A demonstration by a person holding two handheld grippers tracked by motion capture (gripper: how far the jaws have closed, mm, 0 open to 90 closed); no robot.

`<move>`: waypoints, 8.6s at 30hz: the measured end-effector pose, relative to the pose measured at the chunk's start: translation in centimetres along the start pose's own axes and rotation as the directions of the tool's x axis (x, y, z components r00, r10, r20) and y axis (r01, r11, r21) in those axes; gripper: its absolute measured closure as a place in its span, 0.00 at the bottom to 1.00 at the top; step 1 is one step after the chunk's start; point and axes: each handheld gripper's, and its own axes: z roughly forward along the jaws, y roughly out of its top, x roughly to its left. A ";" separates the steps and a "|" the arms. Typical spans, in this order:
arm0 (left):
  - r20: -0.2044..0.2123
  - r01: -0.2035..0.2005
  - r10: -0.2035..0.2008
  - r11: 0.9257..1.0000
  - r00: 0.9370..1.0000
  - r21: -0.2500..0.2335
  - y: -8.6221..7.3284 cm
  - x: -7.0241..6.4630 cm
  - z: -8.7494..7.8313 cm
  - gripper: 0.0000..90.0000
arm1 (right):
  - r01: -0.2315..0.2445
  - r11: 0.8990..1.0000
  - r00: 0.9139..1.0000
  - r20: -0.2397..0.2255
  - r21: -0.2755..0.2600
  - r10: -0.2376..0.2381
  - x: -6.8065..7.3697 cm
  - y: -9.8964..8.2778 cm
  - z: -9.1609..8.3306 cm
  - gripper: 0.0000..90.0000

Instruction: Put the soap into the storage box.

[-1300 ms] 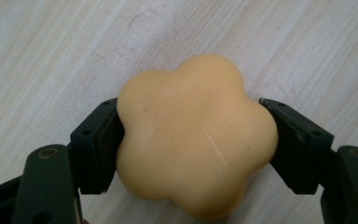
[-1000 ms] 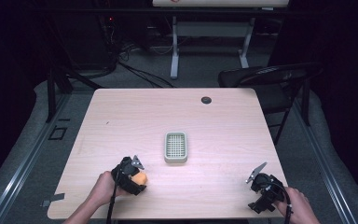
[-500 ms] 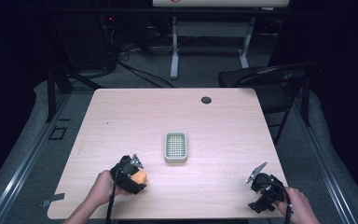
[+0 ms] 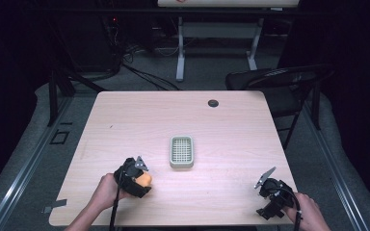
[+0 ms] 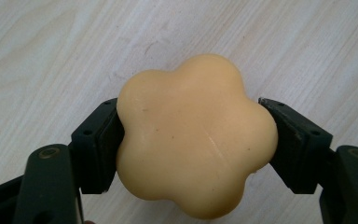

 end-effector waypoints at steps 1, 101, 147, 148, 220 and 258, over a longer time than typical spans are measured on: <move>0.001 0.003 -0.003 1.000 1.000 -0.002 0.1 0.0 0.0 0.30 | -0.001 1.000 1.000 0.001 0.001 0.001 0.0 0.0 0.0 0.18; 0.033 -0.139 0.140 0.990 0.990 -0.033 15.8 2.6 0.6 0.30 | -0.003 1.000 1.000 0.004 0.001 0.003 -0.2 -0.3 0.0 0.18; 0.072 -0.113 0.112 0.993 0.991 0.013 17.1 3.5 6.1 0.30 | 0.001 1.000 1.000 0.001 0.003 -0.001 -0.1 -0.3 0.0 0.18; 0.072 -0.114 0.113 0.993 0.991 0.014 17.1 3.6 6.2 0.30 | 0.002 1.000 1.000 0.001 0.004 -0.002 -0.1 -0.3 0.0 0.18; 0.036 -0.023 0.025 0.997 0.999 -0.072 12.3 3.1 -0.8 0.00 | -0.006 1.000 1.000 0.001 0.004 0.006 -0.1 -0.3 0.0 0.18; 0.021 0.042 -0.044 0.997 0.999 0.061 1.4 -0.3 -3.0 0.00 | -0.006 1.000 1.000 0.007 0.015 0.006 -0.1 -0.3 0.1 0.18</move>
